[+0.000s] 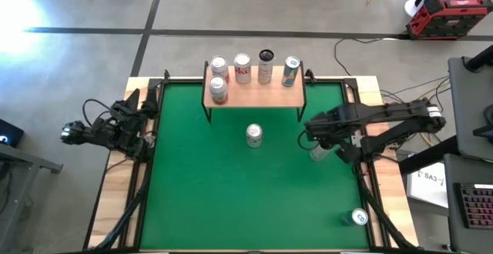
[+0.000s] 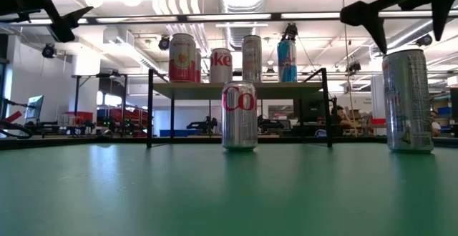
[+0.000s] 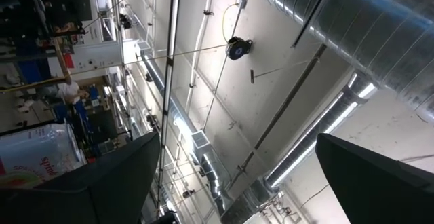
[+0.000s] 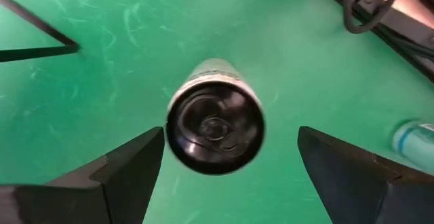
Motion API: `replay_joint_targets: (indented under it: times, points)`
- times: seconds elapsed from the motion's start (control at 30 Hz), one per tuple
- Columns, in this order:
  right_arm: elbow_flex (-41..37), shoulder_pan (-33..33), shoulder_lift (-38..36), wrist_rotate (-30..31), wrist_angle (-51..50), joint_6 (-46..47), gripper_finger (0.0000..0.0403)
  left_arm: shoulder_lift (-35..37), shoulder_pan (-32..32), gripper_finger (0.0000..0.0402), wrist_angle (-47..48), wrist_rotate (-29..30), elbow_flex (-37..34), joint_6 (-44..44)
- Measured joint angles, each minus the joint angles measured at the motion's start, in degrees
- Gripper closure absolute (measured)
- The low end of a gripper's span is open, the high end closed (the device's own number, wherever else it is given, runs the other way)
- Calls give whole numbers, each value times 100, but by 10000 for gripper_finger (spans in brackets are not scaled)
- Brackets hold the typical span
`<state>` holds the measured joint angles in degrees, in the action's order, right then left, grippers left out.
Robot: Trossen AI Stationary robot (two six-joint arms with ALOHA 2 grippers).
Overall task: Place canned beverage on shelf
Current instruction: Move the white-yellow soda can to the center of the table
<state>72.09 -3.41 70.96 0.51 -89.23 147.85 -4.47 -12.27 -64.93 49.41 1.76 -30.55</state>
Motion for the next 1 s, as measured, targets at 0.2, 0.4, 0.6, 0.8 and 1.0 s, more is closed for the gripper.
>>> replay_joint_targets:
  times: [0.2,0.4,0.6,0.8,1.0]
  points:
    - [43,84,119,100,4,36,74,0,0,22,4,0,0,0]
    - [-54,84,314,99,18,274,74,0,-2,22,5,0,0,0]
    - [-123,84,499,101,75,525,74,0,0,22,7,0,0,0]
    - [-209,84,695,101,116,601,76,0,0,22,15,0,0,0]
    - [-323,84,771,137,150,606,97,0,-1,22,33,0,0,0]
